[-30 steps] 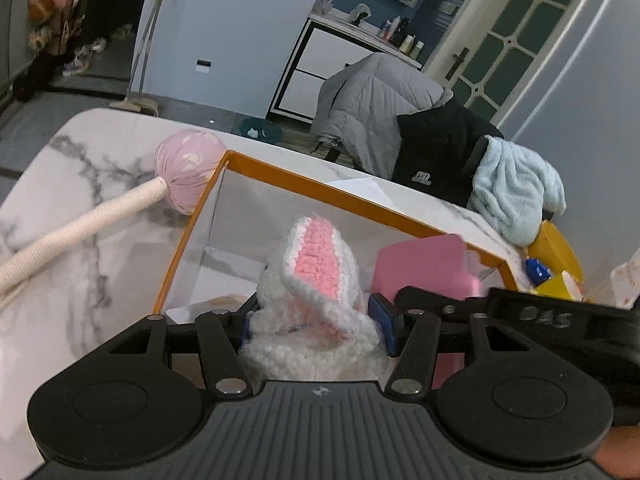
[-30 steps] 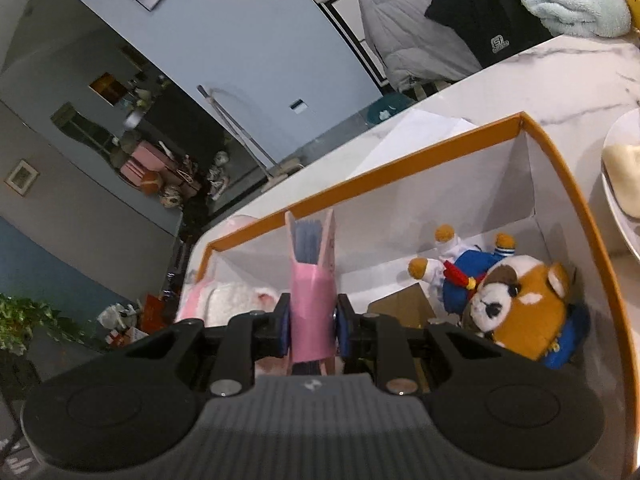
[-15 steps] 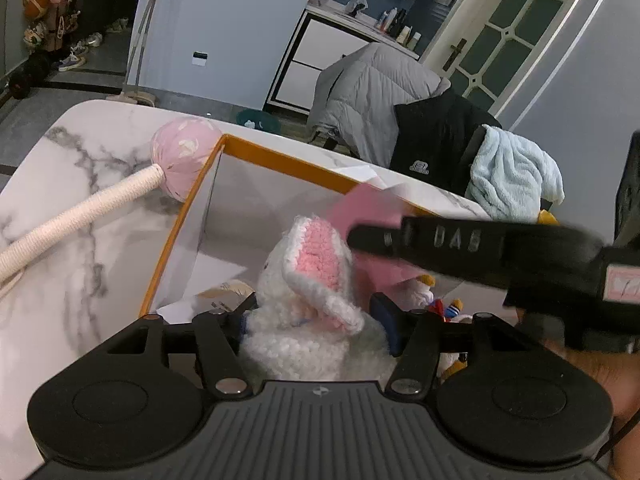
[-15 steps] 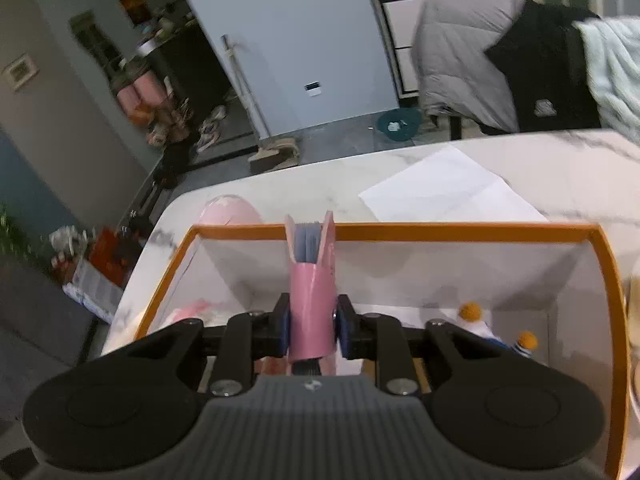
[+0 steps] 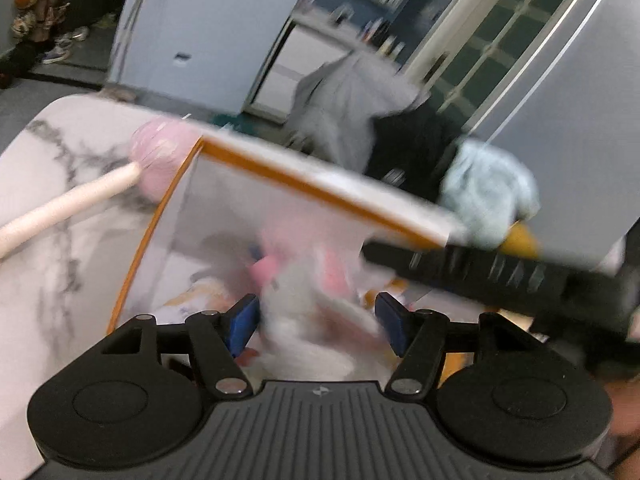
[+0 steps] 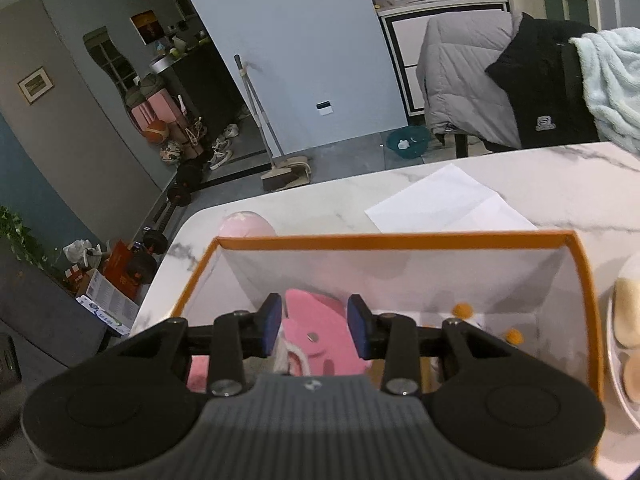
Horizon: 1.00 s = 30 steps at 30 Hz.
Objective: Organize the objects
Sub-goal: 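Lower both items into the orange box and open both grippers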
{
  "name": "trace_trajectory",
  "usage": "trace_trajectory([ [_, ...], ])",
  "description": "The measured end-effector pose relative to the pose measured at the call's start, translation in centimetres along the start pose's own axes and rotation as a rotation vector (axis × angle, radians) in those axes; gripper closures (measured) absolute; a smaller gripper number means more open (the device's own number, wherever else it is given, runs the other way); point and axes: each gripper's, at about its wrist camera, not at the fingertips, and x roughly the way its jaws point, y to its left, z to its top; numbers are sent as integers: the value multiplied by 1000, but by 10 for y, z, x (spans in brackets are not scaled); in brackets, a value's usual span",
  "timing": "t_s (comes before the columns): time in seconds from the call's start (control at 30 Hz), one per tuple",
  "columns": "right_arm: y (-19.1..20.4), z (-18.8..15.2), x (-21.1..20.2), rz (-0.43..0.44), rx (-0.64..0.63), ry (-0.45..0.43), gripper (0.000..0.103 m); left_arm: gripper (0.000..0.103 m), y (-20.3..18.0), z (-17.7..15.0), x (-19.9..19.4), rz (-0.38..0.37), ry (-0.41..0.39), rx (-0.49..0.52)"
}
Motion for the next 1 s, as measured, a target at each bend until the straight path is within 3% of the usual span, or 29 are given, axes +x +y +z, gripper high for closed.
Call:
trace_trajectory([
  [0.07,-9,-3,-12,29,48,-19,62,29,-8,1,-6,-25,-26,42],
  [0.2,-21,-10,-34,67,95,-35,62,28,-18,-1,-12,6,-34,82],
  [0.37,-31,-28,-55,56,86,-37,62,28,-15,-5,-16,59,-17,75],
  [0.53,-28,-50,-64,111,80,25,62,28,-4,-3,-35,70,-61,17],
  [0.73,4,-70,-61,202,-10,140,63,28,14,0,-52,93,-96,-30],
  [0.9,33,-73,-36,89,-91,174,69,28,20,-1,-59,101,-95,-24],
  [1.0,42,-64,-30,57,-84,92,69,28,23,-3,-65,97,-96,-13],
])
